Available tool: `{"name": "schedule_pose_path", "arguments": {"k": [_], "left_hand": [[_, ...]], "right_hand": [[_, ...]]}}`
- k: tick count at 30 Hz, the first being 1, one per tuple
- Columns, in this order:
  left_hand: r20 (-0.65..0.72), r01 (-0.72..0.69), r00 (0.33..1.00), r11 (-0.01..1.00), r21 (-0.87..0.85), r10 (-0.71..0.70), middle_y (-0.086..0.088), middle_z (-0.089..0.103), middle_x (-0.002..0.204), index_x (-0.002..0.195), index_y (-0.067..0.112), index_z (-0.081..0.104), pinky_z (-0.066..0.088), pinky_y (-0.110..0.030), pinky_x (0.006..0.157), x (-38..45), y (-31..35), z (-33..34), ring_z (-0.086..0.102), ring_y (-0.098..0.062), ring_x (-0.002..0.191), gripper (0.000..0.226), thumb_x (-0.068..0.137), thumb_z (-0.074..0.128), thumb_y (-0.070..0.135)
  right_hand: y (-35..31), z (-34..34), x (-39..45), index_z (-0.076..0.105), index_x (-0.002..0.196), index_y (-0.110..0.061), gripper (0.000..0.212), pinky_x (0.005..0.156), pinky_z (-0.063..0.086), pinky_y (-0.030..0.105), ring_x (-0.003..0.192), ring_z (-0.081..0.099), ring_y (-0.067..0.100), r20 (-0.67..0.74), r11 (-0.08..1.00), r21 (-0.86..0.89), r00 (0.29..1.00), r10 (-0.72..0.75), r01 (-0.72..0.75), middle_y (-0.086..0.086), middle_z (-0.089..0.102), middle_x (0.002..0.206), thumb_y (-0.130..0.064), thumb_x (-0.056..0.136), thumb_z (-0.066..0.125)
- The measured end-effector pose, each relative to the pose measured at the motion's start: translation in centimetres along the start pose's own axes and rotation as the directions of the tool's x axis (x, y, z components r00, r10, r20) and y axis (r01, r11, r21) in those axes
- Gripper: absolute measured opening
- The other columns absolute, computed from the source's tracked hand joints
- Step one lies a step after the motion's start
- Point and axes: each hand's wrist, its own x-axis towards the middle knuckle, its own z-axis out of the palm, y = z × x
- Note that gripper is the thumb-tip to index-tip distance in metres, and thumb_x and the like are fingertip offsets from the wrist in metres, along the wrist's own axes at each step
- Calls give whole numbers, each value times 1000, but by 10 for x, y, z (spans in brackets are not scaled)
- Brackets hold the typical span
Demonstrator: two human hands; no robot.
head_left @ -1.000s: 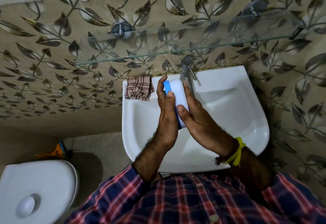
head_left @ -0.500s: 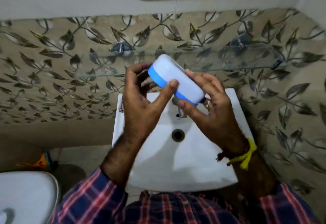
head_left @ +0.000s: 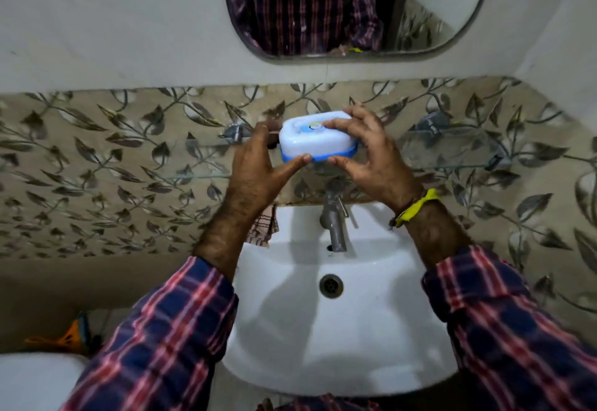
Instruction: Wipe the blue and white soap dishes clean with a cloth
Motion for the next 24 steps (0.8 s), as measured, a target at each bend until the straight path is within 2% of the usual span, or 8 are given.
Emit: {"name": "schedule_pose_path", "arguments": {"k": [3,5,9,15,19,22,24], "left_hand": [[22,32,999,999,31,-33,-12,72,118,126,2,57,56,-40,93,2,-9,6,70,-27,106,64,76,91,24],[40,29,999,998,55,-31,-16,71,121,128,0,56,55,-49,94,3,-10,7,69,-32,110,66,77,91,22],[66,38,997,994,103,-45,-16,69,127,134,1,53,55,-50,95,3,-9,8,67,-33,114,68,80,88,21],[99,43,993,985,166,-60,-15,67,132,141,5,50,50,-52,100,5,-10,12,62,-34,121,72,82,86,24],[85,58,994,985,161,-73,-14,67,131,146,9,46,49,-49,102,0,-7,11,62,-32,122,81,79,88,25],[9,32,999,989,142,-34,-17,66,130,145,9,49,49,-48,103,-6,-3,6,62,-33,121,76,81,86,29],[-77,-28,996,988,150,40,-15,69,123,136,8,57,51,-45,98,-7,2,4,64,-30,113,59,87,81,28]], "right_hand": [[9,7,3,64,129,-9,57,118,35,42,139,43,33,-15,998,-49,999,29,-30,20,45,149,1,75,79],[11,13,1,64,130,-11,58,118,35,42,140,42,33,-19,996,-59,998,64,-65,20,43,151,3,75,78],[14,23,-3,63,131,-10,58,118,36,41,141,39,34,-43,990,-64,992,120,-123,21,41,152,5,77,77],[13,24,-3,61,135,-15,60,117,32,33,141,39,35,-45,975,-97,980,195,-199,21,38,154,2,78,76],[8,21,-5,58,136,-9,62,118,31,30,142,40,33,-53,972,-79,974,219,-223,22,39,153,3,77,75],[0,17,-14,64,126,-2,49,112,43,39,130,53,32,-210,980,-59,962,175,-191,21,54,139,-2,79,76],[-7,22,-17,70,107,1,25,94,54,44,106,64,30,-385,988,-75,918,93,-131,18,67,114,-2,83,72]]}}
